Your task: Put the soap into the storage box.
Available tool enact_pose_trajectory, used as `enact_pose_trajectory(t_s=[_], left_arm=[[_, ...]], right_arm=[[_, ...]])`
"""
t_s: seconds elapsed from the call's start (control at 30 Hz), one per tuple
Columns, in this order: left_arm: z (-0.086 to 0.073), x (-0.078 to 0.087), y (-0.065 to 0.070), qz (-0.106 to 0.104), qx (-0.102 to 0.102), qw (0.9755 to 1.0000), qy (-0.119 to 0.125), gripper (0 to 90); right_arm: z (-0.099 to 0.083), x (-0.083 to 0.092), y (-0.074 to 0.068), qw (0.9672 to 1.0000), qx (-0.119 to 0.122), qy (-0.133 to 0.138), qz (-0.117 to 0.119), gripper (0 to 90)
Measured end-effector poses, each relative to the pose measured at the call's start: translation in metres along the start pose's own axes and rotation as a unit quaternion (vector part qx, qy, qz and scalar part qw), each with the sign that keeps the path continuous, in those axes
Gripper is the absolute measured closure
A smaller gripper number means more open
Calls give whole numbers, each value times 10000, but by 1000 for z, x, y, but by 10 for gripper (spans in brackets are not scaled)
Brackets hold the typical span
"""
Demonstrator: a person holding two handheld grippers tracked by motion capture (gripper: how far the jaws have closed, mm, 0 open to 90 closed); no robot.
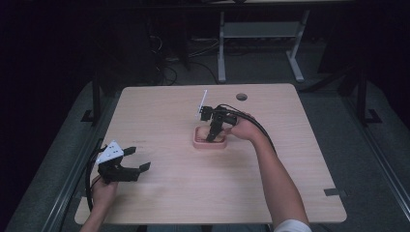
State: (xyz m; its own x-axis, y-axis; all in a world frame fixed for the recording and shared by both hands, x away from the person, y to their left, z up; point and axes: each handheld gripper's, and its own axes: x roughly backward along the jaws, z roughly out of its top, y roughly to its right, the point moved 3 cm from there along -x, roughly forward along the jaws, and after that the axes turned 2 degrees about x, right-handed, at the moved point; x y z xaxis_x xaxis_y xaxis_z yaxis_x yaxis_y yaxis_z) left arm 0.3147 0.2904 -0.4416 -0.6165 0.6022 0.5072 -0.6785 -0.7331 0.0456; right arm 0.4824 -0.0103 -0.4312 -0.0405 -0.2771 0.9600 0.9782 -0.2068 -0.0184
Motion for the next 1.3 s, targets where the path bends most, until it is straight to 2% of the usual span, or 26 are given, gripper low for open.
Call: enact_pose_trajectory(t_s=[0.5,1.3], left_arm=[[0,-1,1,-26,-13,10000,12,143],[0,0,0,-12,-2,10000,22,143]], right_arm=[[3,-5,3,10000,33,-9,-23,319],[3,-12,7,9999,-77,-76,-23,319]])
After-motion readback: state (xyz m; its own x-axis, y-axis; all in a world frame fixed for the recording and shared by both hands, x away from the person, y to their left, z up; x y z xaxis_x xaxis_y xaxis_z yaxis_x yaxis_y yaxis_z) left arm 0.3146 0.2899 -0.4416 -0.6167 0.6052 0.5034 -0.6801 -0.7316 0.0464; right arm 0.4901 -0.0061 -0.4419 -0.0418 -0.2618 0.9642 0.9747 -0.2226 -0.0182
